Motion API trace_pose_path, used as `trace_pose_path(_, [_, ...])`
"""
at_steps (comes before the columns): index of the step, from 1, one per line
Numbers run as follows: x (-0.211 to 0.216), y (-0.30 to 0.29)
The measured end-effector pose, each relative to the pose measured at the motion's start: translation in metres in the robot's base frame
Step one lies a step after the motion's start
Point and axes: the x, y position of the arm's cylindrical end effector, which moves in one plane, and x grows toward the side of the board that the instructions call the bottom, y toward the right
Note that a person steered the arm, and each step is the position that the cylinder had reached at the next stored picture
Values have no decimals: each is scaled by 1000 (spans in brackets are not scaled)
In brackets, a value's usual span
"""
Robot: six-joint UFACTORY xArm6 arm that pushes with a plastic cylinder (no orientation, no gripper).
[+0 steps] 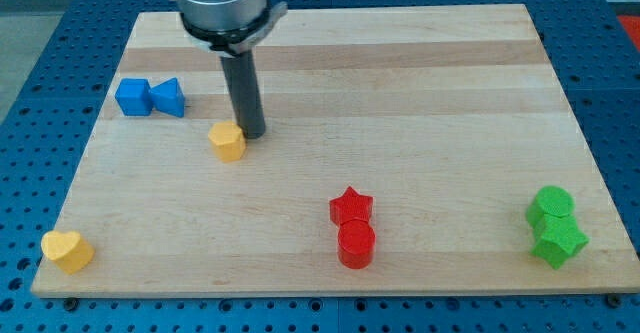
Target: Move the hexagon close to the heart
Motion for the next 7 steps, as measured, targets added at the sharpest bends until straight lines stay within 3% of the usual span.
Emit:
trace_pose_path(2, [6,-46])
trace_pose_path(7, [85,-45])
